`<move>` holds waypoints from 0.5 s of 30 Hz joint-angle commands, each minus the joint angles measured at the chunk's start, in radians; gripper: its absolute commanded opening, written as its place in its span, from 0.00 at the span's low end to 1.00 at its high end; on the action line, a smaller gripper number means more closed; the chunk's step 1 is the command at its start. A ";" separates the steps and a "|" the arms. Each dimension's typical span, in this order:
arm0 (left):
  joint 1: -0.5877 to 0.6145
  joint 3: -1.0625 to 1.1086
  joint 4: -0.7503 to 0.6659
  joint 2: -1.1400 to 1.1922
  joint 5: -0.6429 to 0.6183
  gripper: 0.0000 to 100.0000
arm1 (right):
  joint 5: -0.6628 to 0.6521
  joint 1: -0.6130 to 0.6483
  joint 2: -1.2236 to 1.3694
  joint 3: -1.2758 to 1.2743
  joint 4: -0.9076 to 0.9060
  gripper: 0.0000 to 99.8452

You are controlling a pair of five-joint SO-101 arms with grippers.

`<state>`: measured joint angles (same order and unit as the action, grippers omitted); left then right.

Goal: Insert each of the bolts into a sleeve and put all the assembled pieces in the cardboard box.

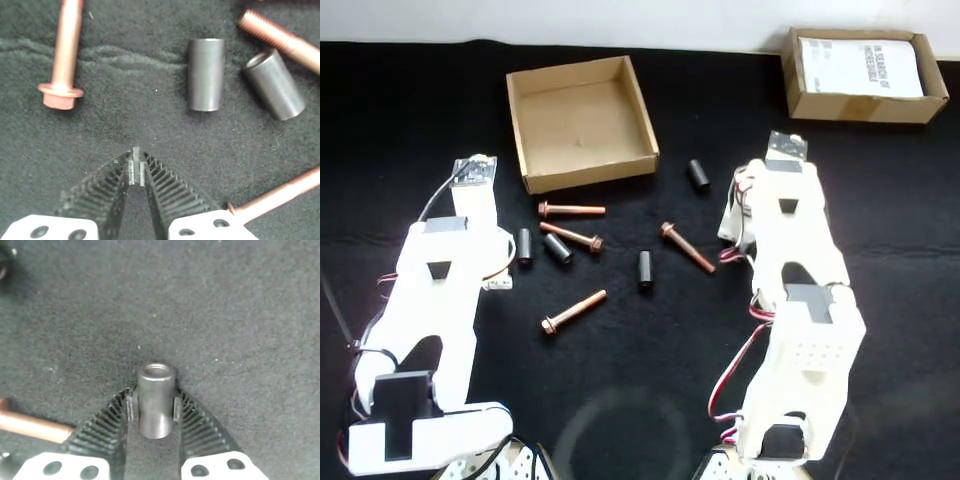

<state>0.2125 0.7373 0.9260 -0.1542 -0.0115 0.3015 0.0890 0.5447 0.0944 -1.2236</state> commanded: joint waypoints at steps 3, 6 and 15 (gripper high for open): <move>-0.050 -0.018 -0.014 -0.002 -0.003 0.03 | 0.002 -0.005 -0.004 0.271 -0.252 0.01; -0.088 -0.010 -0.008 -0.008 -0.003 0.02 | 0.000 -0.005 -0.004 0.515 -0.440 0.01; -0.099 -0.008 -0.006 -0.010 -0.003 0.02 | 0.002 0.007 -0.262 0.797 -0.539 0.01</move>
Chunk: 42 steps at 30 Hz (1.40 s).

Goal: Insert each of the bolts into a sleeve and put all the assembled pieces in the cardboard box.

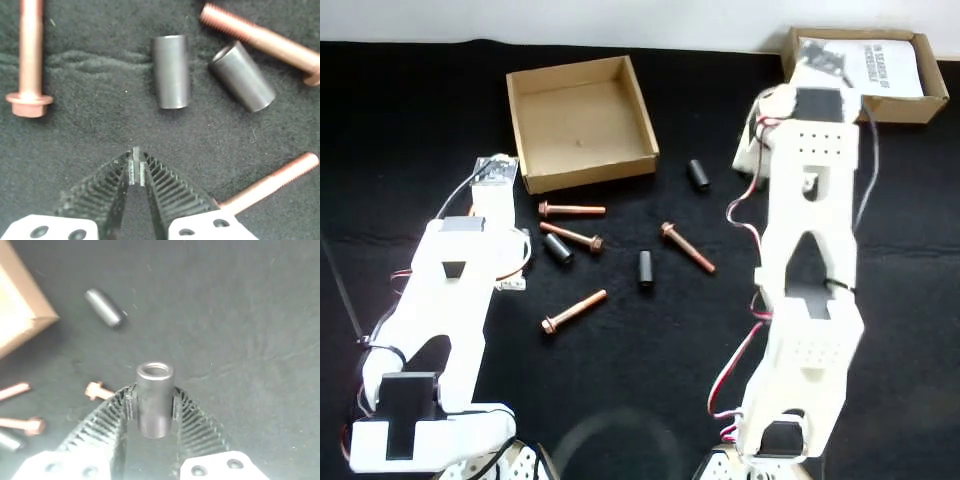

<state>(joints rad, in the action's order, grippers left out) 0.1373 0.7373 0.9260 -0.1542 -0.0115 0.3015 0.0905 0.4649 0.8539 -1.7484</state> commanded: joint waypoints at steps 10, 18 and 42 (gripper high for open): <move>-0.059 -0.122 0.381 -0.111 -0.008 0.02 | -0.135 0.025 -0.720 -0.355 -0.015 0.01; -0.156 -0.423 0.690 -0.268 -0.173 0.02 | -0.155 -0.068 -1.155 -0.835 -0.012 0.01; -0.588 -1.388 0.801 0.731 -0.818 0.16 | -0.155 -0.171 -1.727 -1.491 0.150 0.01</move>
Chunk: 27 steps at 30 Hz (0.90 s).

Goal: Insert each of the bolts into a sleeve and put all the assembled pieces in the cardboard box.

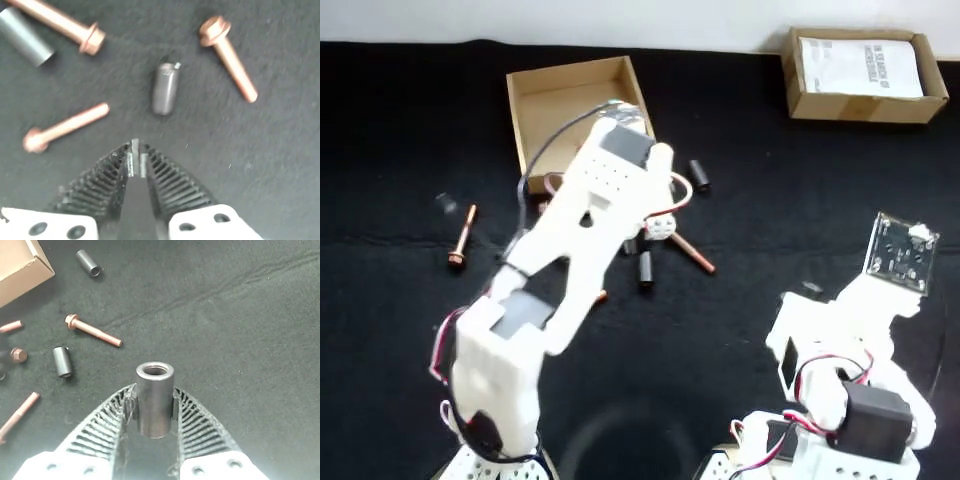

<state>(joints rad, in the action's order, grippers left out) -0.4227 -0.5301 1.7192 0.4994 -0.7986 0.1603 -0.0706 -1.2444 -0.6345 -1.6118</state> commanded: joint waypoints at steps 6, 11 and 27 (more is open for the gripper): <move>-0.062 -0.248 0.029 0.208 -0.092 0.25 | -0.014 -0.010 -0.016 -0.005 0.015 0.01; -0.065 -0.349 0.028 0.280 -0.127 0.21 | -0.011 -0.010 -0.016 -0.005 0.015 0.01; -0.059 -0.670 0.029 0.559 -0.169 0.22 | -0.008 -0.010 -0.019 -0.005 0.007 0.01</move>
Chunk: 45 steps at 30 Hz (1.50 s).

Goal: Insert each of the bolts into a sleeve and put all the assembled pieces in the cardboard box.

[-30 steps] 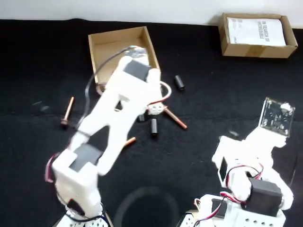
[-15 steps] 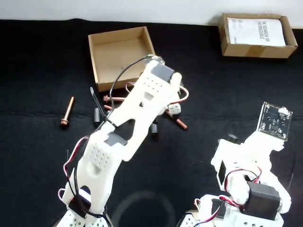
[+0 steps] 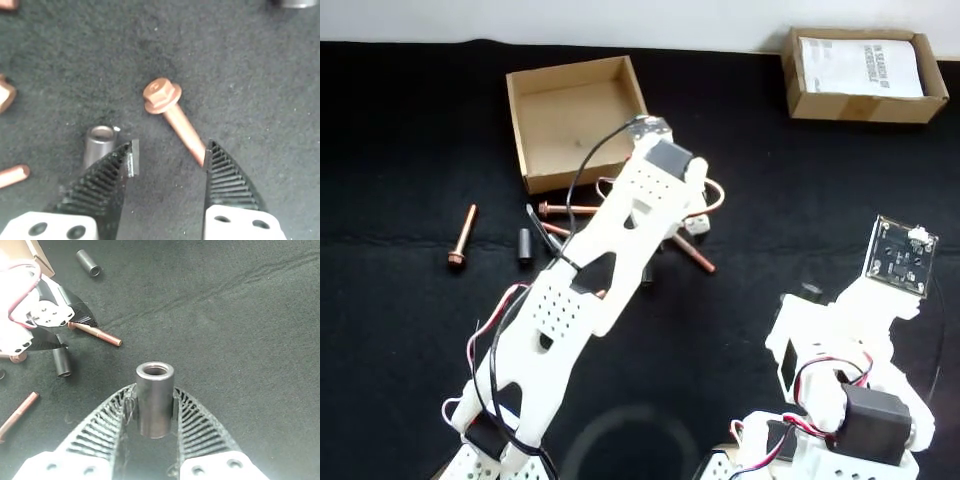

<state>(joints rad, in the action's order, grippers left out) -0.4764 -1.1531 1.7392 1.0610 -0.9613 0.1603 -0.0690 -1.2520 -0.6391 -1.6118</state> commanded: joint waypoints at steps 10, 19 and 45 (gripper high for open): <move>0.044 -0.045 -0.063 0.033 -0.029 0.22 | -0.008 -0.012 -0.012 -0.001 -0.004 0.01; 0.036 -0.039 -0.121 0.036 -0.029 0.22 | -0.008 -0.010 -0.012 -0.001 -0.028 0.01; 0.004 -0.269 -0.110 0.147 0.149 0.01 | -0.014 -0.010 -0.012 -0.001 -0.021 0.01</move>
<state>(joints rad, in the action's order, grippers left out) -0.4549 -1.3203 1.6287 1.2221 -0.8892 0.1603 -0.0690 -1.2520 -0.6391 -1.6379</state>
